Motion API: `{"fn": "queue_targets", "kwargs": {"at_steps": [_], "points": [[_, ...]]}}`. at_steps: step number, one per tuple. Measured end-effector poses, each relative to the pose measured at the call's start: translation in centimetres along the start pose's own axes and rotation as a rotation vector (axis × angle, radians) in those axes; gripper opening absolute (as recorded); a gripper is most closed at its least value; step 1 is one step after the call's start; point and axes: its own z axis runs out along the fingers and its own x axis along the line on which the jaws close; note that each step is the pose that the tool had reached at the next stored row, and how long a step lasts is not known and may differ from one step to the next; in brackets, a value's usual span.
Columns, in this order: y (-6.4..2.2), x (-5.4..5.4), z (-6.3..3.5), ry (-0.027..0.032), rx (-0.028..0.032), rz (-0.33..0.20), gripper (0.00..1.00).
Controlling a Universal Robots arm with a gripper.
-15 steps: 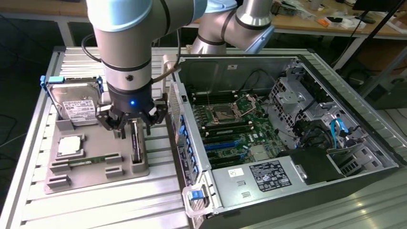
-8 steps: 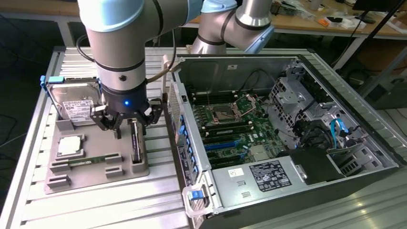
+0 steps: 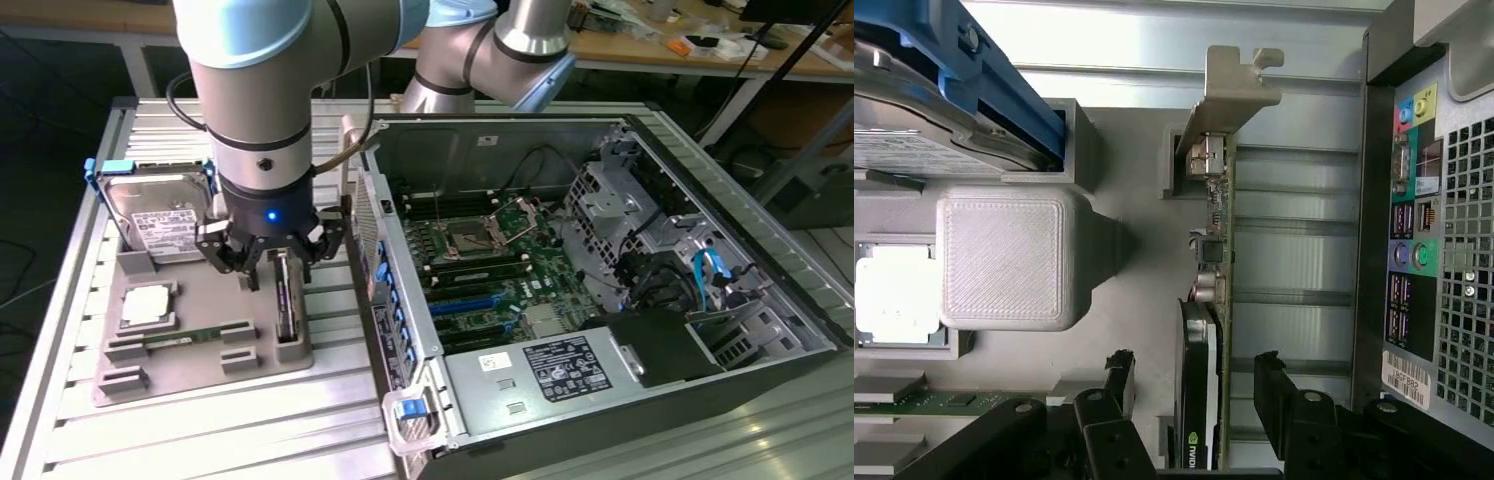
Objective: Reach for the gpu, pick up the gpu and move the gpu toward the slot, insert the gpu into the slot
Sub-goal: 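Pick up the gpu and move the gpu toward the slot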
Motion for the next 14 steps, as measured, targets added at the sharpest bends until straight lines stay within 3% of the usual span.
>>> {"fn": "queue_targets", "kwargs": {"at_steps": [2, 4, 6, 14], "points": [[0.0, 0.0, 0.0, -0.0001, -0.0001, 0.0, 0.58], [0.0, 0.0, 0.0, -0.0001, 0.0, 0.0, 0.4], [0.0, 0.0, 0.0, -0.0001, 0.0, 0.0, 0.28], [0.01, 0.0, -0.14, 0.0001, 0.0, 0.0, 0.27]]}}
